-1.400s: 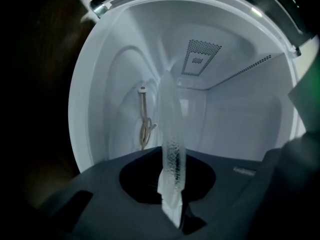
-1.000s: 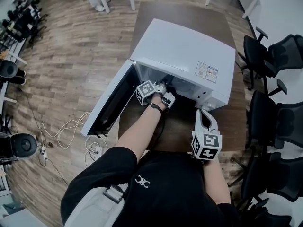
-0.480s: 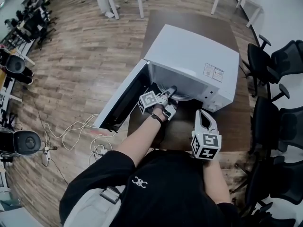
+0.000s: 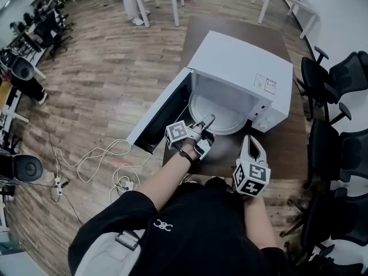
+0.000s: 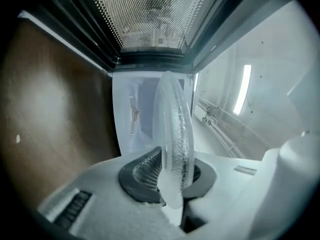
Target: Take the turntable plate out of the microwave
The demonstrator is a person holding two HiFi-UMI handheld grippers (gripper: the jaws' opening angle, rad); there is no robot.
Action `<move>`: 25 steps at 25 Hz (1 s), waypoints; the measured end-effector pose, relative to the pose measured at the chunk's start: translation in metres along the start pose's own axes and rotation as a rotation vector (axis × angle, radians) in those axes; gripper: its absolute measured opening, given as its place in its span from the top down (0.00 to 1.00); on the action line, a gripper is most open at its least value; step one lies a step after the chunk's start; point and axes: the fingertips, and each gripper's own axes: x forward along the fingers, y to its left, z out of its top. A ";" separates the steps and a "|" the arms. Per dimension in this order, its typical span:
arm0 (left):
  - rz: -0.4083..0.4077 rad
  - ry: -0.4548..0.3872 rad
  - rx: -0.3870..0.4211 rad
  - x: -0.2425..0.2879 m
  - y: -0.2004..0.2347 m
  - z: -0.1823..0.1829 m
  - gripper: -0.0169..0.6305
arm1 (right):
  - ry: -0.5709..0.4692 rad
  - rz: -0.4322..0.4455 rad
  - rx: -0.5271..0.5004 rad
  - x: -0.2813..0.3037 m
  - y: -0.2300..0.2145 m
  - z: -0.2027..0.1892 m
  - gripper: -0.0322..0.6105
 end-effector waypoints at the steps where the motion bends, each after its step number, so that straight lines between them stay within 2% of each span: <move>1: -0.008 0.008 -0.005 -0.007 -0.004 -0.004 0.92 | -0.002 -0.008 0.012 -0.003 0.000 -0.001 0.94; 5: -0.078 0.045 -0.003 -0.032 -0.029 -0.021 0.92 | -0.013 -0.023 0.076 -0.013 -0.001 -0.007 0.94; 8: -0.075 0.058 0.003 -0.052 -0.038 -0.031 0.92 | -0.025 -0.008 0.104 -0.018 0.002 -0.009 0.94; 16: -0.109 0.077 0.025 -0.085 -0.059 -0.047 0.92 | -0.051 -0.026 0.064 -0.025 0.012 -0.005 0.94; 25: -0.117 0.084 0.027 -0.086 -0.064 -0.051 0.92 | -0.066 -0.030 0.073 -0.023 0.014 -0.001 0.94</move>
